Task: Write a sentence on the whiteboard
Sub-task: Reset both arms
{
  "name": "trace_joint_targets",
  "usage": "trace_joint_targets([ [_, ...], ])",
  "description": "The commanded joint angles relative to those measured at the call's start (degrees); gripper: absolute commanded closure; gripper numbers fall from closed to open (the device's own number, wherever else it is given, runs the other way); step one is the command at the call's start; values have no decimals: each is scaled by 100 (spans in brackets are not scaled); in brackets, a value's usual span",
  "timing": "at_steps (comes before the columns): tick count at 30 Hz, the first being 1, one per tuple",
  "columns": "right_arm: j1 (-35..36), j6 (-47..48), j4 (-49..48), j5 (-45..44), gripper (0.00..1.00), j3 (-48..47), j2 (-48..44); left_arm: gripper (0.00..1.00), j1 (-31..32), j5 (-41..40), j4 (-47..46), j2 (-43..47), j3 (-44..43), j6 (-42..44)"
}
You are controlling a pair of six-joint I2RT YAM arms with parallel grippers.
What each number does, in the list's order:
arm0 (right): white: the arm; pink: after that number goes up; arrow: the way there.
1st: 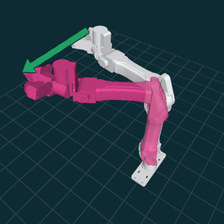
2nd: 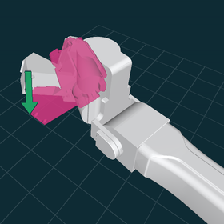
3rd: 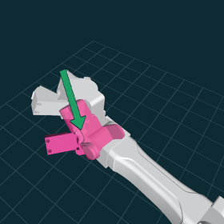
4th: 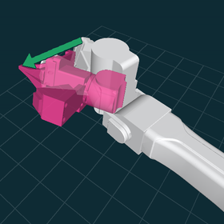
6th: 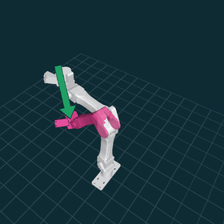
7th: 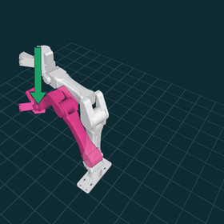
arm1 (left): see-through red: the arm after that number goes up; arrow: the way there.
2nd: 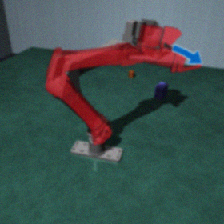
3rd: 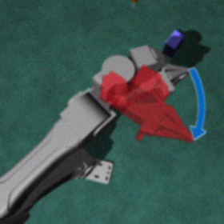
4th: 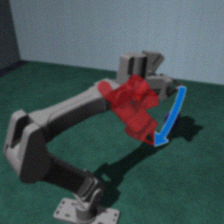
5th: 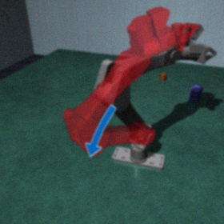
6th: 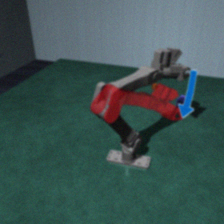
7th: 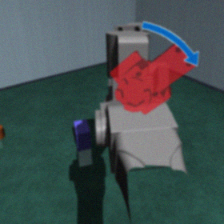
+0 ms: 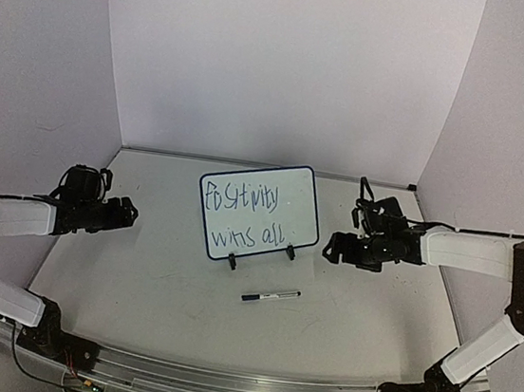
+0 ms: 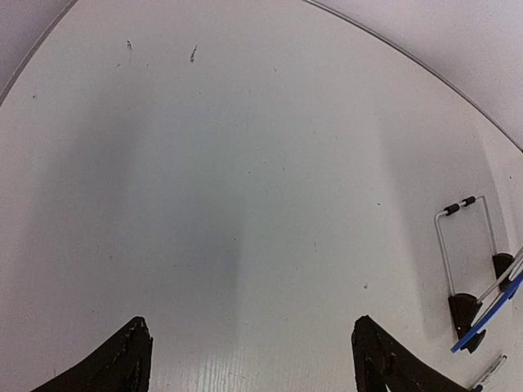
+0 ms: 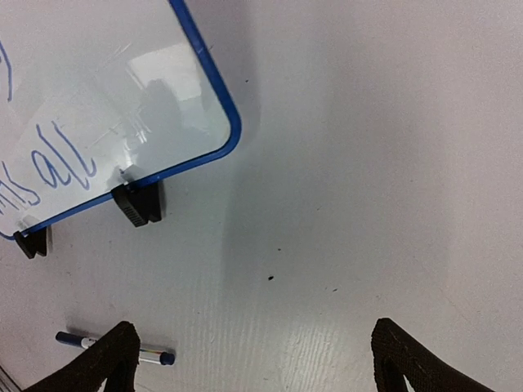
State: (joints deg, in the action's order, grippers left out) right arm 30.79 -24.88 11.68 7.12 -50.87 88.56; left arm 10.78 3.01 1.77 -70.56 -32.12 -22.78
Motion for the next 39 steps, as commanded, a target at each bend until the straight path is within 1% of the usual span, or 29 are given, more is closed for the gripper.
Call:
trace_joint_targets([
  [1,-599,359,142,-566,5,163,-455,16,-594,237,-498,-246,-151,262],
  [5,-1259,762,82,-640,5,221,-647,16,-953,248,-733,-528,-307,454],
  [8,-1783,925,-226,-706,5,325,-709,16,-1275,244,-969,-754,-443,571],
  [12,-2505,1090,-1045,-885,5,670,-894,15,-1729,92,-1536,-929,-421,589],
  [14,-2785,1162,-1783,-962,5,953,-1045,14,-1894,-25,-1873,-1021,-350,599],
  [17,-2896,1399,-2800,-1232,5,1384,-1158,14,-1924,-237,-2297,-1197,-288,826],
  [20,-2922,1628,-3889,-1469,5,1830,-1117,14,-1929,-469,-3141,-1253,15,1020],
  [22,-2950,1739,-4349,-1587,5,2014,-994,13,-1927,-561,-3476,-1244,143,1181],
  [26,-3011,1833,-5085,-1603,5,2187,-813,14,-1930,-579,-3400,-1305,14,1405],
  [28,-3026,1897,-5426,-1577,5,2266,-777,14,-1930,-598,-3488,-1230,106,1449],
  [32,-3035,1960,-5549,-1508,5,2334,-801,12,-1924,-814,-3922,-907,516,1419],
  [36,-3029,1982,-5566,-1498,5,2625,-1113,7,-1921,-619,-4056,-797,720,1464],
  [39,-3033,2144,-5652,-1531,5,2893,-1357,6,-1918,-556,-4242,-884,813,1414],
])
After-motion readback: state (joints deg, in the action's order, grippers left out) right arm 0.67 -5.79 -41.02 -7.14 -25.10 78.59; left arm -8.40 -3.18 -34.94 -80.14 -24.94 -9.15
